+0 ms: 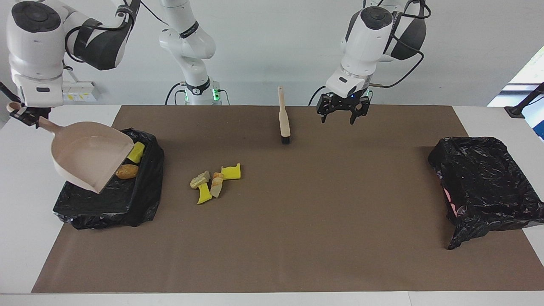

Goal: Sweep and dump trash in bin

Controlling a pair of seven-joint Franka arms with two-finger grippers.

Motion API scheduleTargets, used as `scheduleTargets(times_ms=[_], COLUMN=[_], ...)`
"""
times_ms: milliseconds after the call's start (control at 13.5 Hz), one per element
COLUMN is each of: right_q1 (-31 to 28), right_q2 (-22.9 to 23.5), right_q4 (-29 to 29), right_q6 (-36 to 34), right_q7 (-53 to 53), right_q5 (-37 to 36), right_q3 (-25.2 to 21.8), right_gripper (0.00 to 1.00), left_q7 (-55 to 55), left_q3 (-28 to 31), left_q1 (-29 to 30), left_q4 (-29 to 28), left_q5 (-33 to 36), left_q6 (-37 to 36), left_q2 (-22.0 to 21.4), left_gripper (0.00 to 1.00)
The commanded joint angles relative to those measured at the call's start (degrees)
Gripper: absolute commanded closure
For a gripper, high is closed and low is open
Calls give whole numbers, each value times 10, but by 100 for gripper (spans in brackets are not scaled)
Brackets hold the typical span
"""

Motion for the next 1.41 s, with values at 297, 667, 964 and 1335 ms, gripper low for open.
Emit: scheduleTargets(times_ms=[297, 667, 964, 1335], right_q1=[96, 208, 284, 369], right_q2=[-8, 21, 79, 173], right_q4=[-1, -1, 5, 64], right_q6=[-115, -118, -62, 7], right_q7=[440, 729, 928, 1066], right_q5=[129, 218, 284, 325], right_q3=[30, 31, 31, 33], right_gripper=[100, 100, 100, 100], left_q7=[196, 221, 251, 277], left_q3=[-7, 39, 47, 51], left_q1=[120, 123, 122, 129], left_q4=[102, 147, 179, 207], left_q5=[8, 10, 9, 33], left_q6=[-105, -115, -149, -179], left_q2=[12, 14, 24, 42], left_gripper=[0, 0, 0, 0])
